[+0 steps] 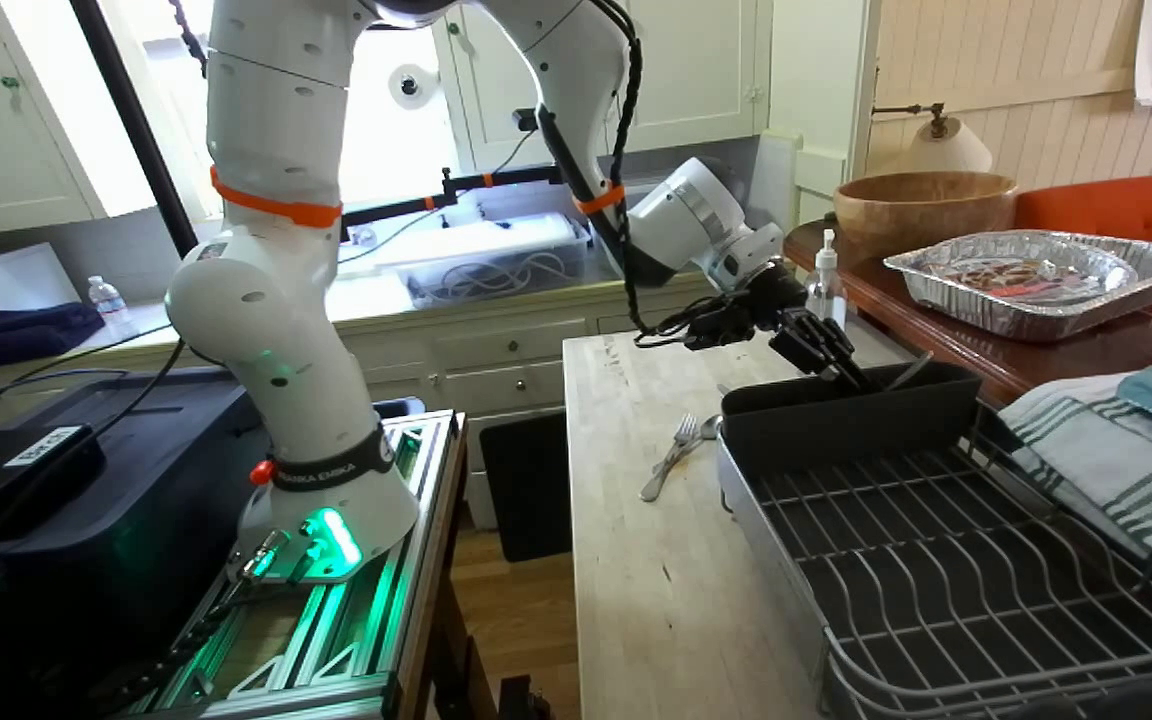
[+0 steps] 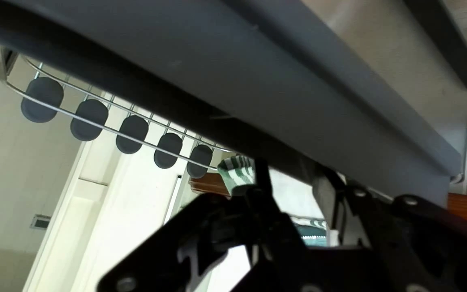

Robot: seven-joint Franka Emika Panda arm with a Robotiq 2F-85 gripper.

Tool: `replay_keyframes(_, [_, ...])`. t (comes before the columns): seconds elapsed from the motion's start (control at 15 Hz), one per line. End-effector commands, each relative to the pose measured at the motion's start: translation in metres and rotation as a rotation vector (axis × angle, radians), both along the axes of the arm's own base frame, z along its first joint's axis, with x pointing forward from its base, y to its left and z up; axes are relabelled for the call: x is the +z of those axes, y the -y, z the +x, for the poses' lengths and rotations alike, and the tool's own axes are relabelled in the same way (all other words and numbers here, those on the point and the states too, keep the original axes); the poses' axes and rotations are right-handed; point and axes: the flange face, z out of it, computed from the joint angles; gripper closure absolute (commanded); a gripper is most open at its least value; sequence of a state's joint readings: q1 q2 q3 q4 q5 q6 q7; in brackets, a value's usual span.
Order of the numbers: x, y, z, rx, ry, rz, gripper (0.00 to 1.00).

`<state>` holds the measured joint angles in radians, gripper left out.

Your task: Move the spoon next to the knife to the grey object on the plate rack

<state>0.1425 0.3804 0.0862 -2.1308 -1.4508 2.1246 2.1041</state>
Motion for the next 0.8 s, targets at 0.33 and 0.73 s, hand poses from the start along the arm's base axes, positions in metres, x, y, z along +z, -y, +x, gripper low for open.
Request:
replay_keyframes(0.33, [0.008, -0.003, -0.004, -0.008, 0.035, -0.042, 0.01])
replay_keyframes(0.73, [0.039, -0.014, -0.009, -0.006, 0.092, -0.031, 0.0])
